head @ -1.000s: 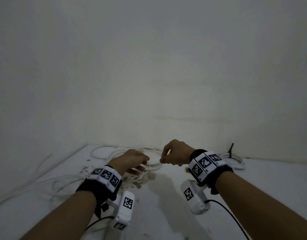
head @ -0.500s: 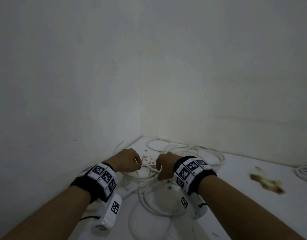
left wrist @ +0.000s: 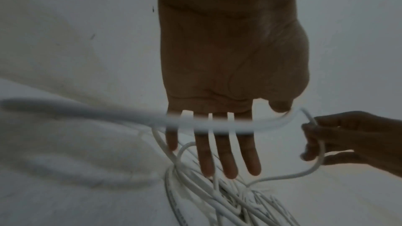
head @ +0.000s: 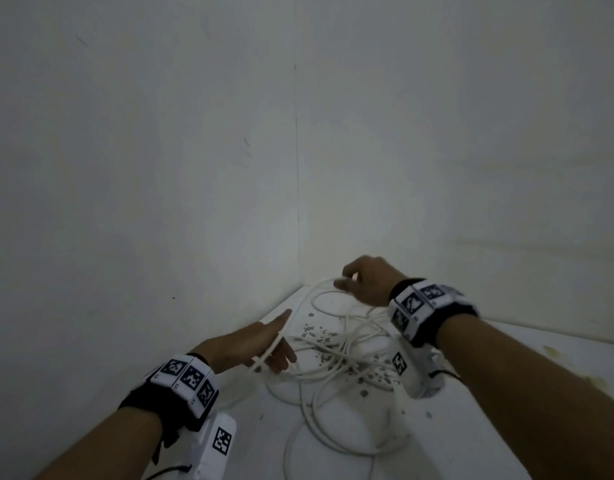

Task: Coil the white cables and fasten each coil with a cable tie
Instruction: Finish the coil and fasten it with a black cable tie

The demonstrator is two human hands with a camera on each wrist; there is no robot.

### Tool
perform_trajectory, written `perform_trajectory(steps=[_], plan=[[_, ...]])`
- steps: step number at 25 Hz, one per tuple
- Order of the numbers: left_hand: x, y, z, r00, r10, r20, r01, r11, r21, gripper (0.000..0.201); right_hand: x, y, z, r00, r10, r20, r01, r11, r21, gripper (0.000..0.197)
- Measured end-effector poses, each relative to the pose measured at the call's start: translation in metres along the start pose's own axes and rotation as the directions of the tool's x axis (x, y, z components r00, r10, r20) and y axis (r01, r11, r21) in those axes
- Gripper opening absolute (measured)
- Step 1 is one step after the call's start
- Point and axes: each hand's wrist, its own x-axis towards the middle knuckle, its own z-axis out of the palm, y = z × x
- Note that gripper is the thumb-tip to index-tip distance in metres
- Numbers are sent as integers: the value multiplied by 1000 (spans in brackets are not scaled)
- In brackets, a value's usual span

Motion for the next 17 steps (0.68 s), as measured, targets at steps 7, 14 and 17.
perform_trajectory(steps=[7, 14, 17], plan=[[-2, 70, -2, 985, 170, -20, -167, 935, -313, 105, -23, 30, -124, 905, 167, -392, -141, 986, 95, 36], [23, 94, 8, 876, 258, -408, -259, 964, 55, 54, -81, 75, -192, 661, 394, -639, -235, 917, 322, 33], [36, 97, 11, 778, 57, -625, -178, 975, -133, 56, -99, 96, -189, 615, 462, -639, -221, 879, 423, 36]])
